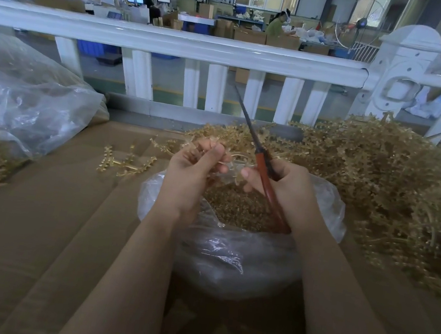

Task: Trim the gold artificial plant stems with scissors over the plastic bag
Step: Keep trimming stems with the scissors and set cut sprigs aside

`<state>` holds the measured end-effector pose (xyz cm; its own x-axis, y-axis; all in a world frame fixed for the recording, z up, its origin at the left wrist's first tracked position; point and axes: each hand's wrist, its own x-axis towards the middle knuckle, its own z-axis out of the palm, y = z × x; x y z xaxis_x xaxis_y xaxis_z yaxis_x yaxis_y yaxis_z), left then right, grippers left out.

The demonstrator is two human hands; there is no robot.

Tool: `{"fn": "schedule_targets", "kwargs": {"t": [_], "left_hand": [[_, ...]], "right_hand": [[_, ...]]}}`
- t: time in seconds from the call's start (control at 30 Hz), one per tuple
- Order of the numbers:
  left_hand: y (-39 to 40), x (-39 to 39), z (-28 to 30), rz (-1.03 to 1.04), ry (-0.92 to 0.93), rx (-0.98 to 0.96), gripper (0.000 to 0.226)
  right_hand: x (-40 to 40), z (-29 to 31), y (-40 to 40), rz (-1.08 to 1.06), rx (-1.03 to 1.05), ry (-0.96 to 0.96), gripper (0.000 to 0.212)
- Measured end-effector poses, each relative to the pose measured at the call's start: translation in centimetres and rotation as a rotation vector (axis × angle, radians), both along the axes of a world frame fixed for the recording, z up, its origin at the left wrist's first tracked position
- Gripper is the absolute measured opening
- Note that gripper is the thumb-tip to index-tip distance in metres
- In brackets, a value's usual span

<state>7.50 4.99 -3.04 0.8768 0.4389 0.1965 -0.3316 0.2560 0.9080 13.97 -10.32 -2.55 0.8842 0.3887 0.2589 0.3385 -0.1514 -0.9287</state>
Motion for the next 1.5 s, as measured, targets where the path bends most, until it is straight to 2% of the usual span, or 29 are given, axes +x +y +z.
{"fn": "schedule_targets", "kwargs": {"t": [0.13, 0.3, 0.37, 0.47, 0.53, 0.63, 0.87, 1.03, 1.17, 1.23, 1.43, 1.5], "left_hand": [[-0.1, 0.0, 0.0, -0.036, 0.000, 0.003, 0.012], [-0.3, 0.0, -0.1, -0.074, 0.008, 0.006, 0.008], [-0.4, 0.0, -0.1, -0.098, 0.020, 0.025, 0.014], [-0.3, -0.1, -0.2, -0.146, 0.107, 0.036, 0.028], [-0.1, -0.1, -0.3, -0.207, 0.164, 0.051, 0.019], [-0.1, -0.1, -0.4, -0.251, 0.200, 0.083, 0.024], [0.3, 0.2, -0.6, -0.111, 0.083, -0.123, 0.021], [0.3, 0.4, -0.7, -0.029, 0.029, -0.115, 0.031], [0.1, 0.2, -0.5, -0.046, 0.000, -0.105, 0.032], [0.0, 0.2, -0.5, -0.059, 0.000, -0.078, 0.030], [-0.1, 0.2, -0.5, -0.050, 0.064, -0.013, 0.013], [-0.2, 0.2, -0.7, -0.055, 0.106, 0.063, 0.004]], "right_hand": [[0.0, 0.2, 0.1, 0.034, 0.059, 0.057, 0.017], [0.2, 0.0, 0.2, 0.032, 0.089, 0.055, 0.024], [0.4, -0.3, 0.2, 0.015, 0.082, 0.056, 0.026], [0.9, -0.5, 0.0, -0.029, 0.111, 0.051, 0.026], [1.1, -0.6, -0.2, -0.049, 0.119, 0.031, 0.024], [1.1, -0.6, -0.2, -0.061, 0.141, 0.001, 0.024], [0.5, -0.3, -0.1, -0.056, 0.223, -0.045, 0.024], [0.1, 0.1, 0.4, 0.007, 0.164, -0.020, 0.021], [0.1, -0.2, 0.7, -0.003, 0.096, -0.003, 0.028], [0.3, -0.4, 0.6, -0.013, 0.096, -0.007, 0.019], [0.6, -0.6, 0.4, 0.005, 0.140, -0.022, 0.025], [0.6, -0.7, 0.5, 0.015, 0.133, -0.037, 0.026]]}}
